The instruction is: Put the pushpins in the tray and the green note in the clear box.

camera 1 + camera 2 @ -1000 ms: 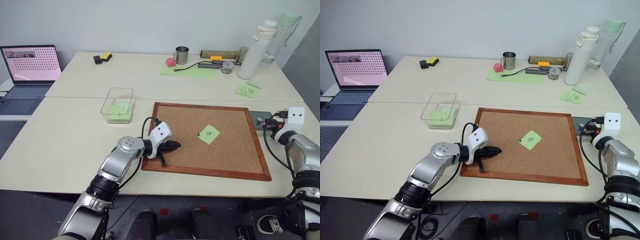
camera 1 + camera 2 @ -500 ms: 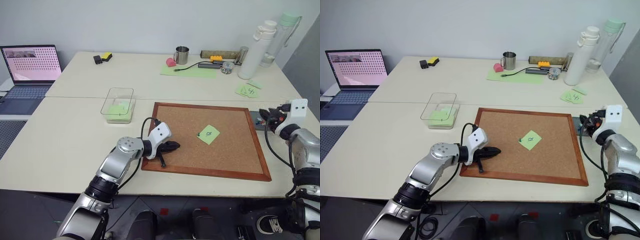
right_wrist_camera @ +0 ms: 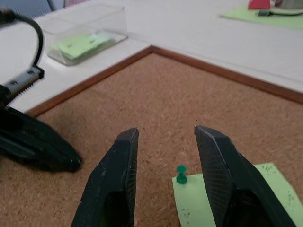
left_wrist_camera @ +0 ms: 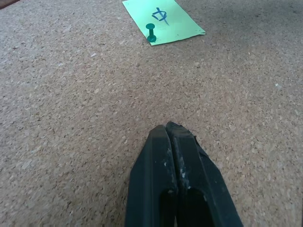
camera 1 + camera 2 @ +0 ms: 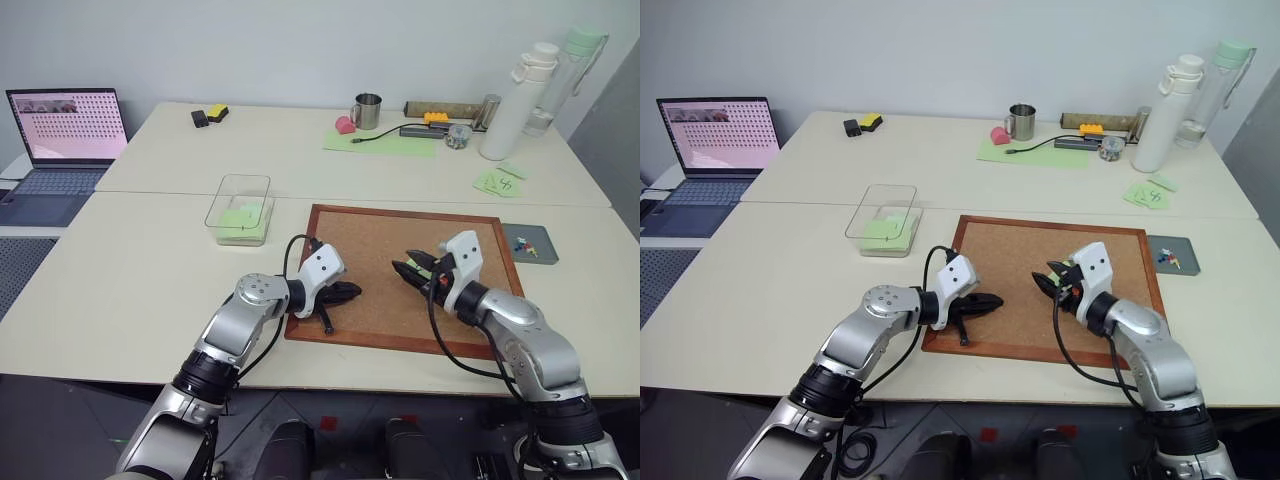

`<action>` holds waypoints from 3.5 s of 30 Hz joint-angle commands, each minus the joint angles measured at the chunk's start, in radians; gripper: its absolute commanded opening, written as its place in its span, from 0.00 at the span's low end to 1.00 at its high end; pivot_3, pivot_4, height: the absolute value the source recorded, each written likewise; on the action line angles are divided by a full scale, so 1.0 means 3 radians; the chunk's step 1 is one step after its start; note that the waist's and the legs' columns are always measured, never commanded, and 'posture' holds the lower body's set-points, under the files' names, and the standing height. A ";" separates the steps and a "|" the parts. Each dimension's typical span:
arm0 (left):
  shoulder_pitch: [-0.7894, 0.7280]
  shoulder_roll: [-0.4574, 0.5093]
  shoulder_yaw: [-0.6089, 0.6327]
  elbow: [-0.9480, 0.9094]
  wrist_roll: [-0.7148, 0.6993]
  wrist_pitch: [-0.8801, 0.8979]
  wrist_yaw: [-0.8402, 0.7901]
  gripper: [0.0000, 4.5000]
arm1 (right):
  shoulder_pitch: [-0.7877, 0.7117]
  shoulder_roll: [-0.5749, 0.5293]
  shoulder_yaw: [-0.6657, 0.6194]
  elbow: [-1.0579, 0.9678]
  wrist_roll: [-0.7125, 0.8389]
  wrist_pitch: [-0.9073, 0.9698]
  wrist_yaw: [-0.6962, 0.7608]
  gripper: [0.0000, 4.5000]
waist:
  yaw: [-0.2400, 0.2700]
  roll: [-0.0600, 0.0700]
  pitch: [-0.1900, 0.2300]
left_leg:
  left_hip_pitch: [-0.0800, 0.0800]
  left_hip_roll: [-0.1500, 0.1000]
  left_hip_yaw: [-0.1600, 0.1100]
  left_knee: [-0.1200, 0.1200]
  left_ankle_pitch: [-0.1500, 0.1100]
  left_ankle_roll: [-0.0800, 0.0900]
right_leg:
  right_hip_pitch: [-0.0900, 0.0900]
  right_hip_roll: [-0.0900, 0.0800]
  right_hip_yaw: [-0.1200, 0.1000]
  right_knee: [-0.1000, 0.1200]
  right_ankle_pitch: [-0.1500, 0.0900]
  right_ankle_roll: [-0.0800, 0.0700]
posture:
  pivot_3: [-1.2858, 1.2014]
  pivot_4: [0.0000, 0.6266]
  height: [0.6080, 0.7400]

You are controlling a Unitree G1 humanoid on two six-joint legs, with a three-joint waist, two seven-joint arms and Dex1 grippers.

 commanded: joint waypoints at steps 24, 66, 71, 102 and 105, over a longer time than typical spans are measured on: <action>0.0060 0.0066 0.0064 -0.0135 -0.0020 0.0042 0.0054 0.00 | -0.0236 0.0246 -0.0030 0.0564 -0.0186 -0.0129 0.0103 0.05 | -0.0005 0.0000 0.0000 | 0.0001 0.0001 0.0000 -0.0001 0.0000 0.0000 | 0.0000 0.0001 0.0000 0.0001 0.0000 0.0000 | 0.52 0.24 1.00; -0.0564 -0.0643 0.0959 -0.0378 -0.1913 0.1766 0.0310 0.58 | -0.0727 -0.1324 0.0624 -0.0176 -0.0939 -0.2316 0.2063 0.00 | 0.0002 -0.0011 0.0007 | -0.0001 -0.0001 -0.0003 0.0002 0.0001 -0.0001 | 0.0002 0.0000 -0.0003 -0.0002 0.0000 0.0001 | 0.52 0.24 1.00; -0.0525 -0.0638 0.0882 -0.0432 -0.1918 0.1713 0.0265 0.58 | -0.0849 -0.1246 0.0689 -0.0198 -0.0970 -0.2415 0.2110 0.00 | 0.0002 -0.0011 0.0007 | -0.0001 -0.0001 -0.0002 0.0002 0.0001 -0.0002 | 0.0001 0.0000 -0.0002 -0.0002 0.0000 0.0001 | 0.52 0.24 1.00; -0.0642 -0.0420 0.0394 0.0109 -0.1209 0.0881 0.0170 0.01 | -0.0893 -0.1266 0.0562 -0.0346 -0.1021 -0.2371 0.1999 0.00 | 0.0015 -0.0011 0.0007 | -0.0001 -0.0002 -0.0002 0.0001 0.0002 -0.0003 | 0.0000 -0.0001 -0.0002 -0.0002 0.0001 0.0000 | 0.52 0.24 1.00; -0.0674 -0.0460 0.0369 0.0202 -0.1138 0.0768 0.0143 0.01 | -0.0782 -0.1288 0.0485 -0.0470 -0.1039 -0.2245 0.1914 0.00 | 0.0031 -0.0011 0.0007 | -0.0002 -0.0002 -0.0003 0.0000 0.0001 -0.0003 | 0.0000 -0.0002 -0.0003 -0.0003 0.0000 0.0000 | 0.52 0.24 1.00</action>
